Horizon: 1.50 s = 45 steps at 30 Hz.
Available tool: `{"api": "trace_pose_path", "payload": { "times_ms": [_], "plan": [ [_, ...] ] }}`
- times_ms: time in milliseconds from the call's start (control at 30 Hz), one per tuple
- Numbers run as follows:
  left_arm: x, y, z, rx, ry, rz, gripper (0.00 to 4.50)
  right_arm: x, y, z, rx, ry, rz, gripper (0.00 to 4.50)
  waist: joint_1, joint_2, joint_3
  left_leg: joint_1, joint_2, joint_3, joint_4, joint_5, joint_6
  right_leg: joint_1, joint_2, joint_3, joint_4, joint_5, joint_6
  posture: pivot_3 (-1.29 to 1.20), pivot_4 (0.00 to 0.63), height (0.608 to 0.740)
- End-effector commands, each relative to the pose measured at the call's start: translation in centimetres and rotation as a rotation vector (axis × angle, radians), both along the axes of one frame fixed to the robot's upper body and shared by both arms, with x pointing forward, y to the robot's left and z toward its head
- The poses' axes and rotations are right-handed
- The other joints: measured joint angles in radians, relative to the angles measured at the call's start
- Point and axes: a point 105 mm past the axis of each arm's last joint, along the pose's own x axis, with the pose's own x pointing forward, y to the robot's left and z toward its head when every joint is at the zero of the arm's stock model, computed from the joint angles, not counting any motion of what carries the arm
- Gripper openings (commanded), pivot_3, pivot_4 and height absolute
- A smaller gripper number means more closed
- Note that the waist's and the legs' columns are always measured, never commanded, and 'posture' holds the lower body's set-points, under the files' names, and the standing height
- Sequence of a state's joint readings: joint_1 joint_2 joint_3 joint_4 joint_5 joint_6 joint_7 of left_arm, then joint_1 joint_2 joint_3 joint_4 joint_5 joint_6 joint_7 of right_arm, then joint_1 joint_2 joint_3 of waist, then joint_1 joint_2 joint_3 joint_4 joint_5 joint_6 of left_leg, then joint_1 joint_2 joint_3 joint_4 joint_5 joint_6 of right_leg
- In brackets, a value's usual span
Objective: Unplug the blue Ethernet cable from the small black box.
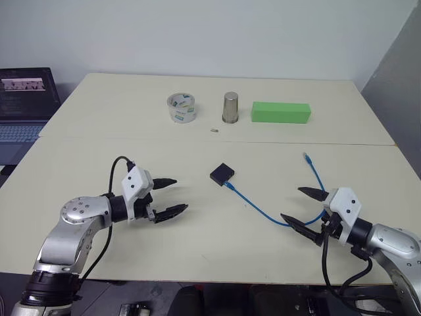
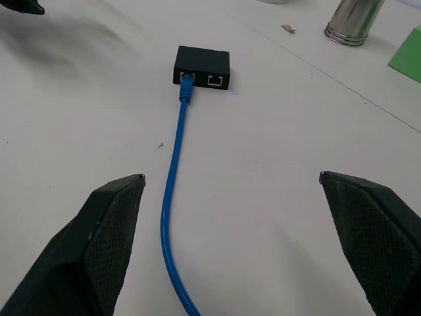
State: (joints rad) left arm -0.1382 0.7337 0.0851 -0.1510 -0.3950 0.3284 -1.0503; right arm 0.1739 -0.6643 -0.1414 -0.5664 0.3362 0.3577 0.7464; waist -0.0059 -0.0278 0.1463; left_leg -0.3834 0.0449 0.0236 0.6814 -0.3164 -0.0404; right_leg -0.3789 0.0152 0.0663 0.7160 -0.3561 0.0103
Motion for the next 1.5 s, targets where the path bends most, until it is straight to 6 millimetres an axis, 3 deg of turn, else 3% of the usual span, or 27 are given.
{"api": "trace_pose_path", "payload": {
  "times_ms": [33, 300, 633, 1000, 1267, 1367, 1500],
  "plan": [
    [0.0, 0.0, 1.4, -0.009, -0.045, -0.008, 4.43, 0.0, 0.3, 0.9, 0.003, -0.045, 0.012, 4.5, 0.0, 0.0, 0.0, 0.0, 0.0, 0.0, 0.0, 0.0, 0.0, 0.0, 0.0, 0.0, 0.0, 0.0, 0.0, 0.0, 0.15, 0.74],
    [0.1, -0.2, 1.3, 0.019, -0.061, -0.006, 4.43, -0.1, 0.7, 0.8, -0.001, -0.05, 0.012, 4.5, 0.0, 0.0, 0.0, 0.0, 0.0, 0.0, 0.0, 0.0, 0.0, 0.0, 0.0, 0.0, 0.0, 0.0, 0.0, 0.0, 0.15, 0.74],
    [0.8, 0.0, 1.3, 0.034, -0.082, 0.012, 4.43, 1.0, 3.1, 0.3, 0.037, -0.034, 0.018, 4.5, -0.001, 0.0, 0.0, 0.0, 0.0, 0.0, 0.0, 0.0, 0.0, 0.0, 0.0, 0.0, 0.0, 0.0, 0.0, 0.0, 0.15, 0.74],
    [1.9, 1.1, 1.7, 0.057, -0.092, -0.02, 4.43, 5.3, 9.6, -2.5, 0.038, -0.024, 0.015, 4.5, -0.006, -0.001, 0.0, -0.001, 0.0, -0.001, 0.0, 0.0, 0.0, -0.001, 0.0, -0.001, 0.0, 0.0, 0.0, 0.0, 0.15, 0.74],
    [2.0, 0.2, 1.7, 0.045, -0.083, -0.054, 4.43, 8.1, 11.0, -3.9, 0.053, 0.026, -0.04, 4.5, -0.011, -0.001, 0.0, -0.002, 0.0, -0.002, 0.0, 0.0, 0.0, -0.002, -0.001, -0.003, 0.0, 0.0, 0.0, 0.0, 0.15, 0.74],
    [2.0, 0.0, 1.7, 0.039, -0.077, -0.058, 4.5, 8.4, 11.2, -3.9, 0.053, 0.024, -0.046, 4.02, -0.017, -0.001, 0.0, -0.002, 0.0, -0.003, 0.0, 0.0, 0.0, -0.002, -0.001, -0.004, 0.001, 0.0, 0.0, 0.0, 0.15, 0.74],
    [2.1, -0.1, 1.5, 0.031, -0.07, -0.052, 4.5, 8.3, 12.0, -3.8, 0.055, 0.02, -0.033, 2.89, -0.022, -0.001, 0.0, -0.002, 0.0, -0.005, 0.0, 0.0, 0.0, -0.002, -0.001, -0.005, 0.001, 0.0, 0.0, 0.0, 0.15, 0.74]
  ]
}}
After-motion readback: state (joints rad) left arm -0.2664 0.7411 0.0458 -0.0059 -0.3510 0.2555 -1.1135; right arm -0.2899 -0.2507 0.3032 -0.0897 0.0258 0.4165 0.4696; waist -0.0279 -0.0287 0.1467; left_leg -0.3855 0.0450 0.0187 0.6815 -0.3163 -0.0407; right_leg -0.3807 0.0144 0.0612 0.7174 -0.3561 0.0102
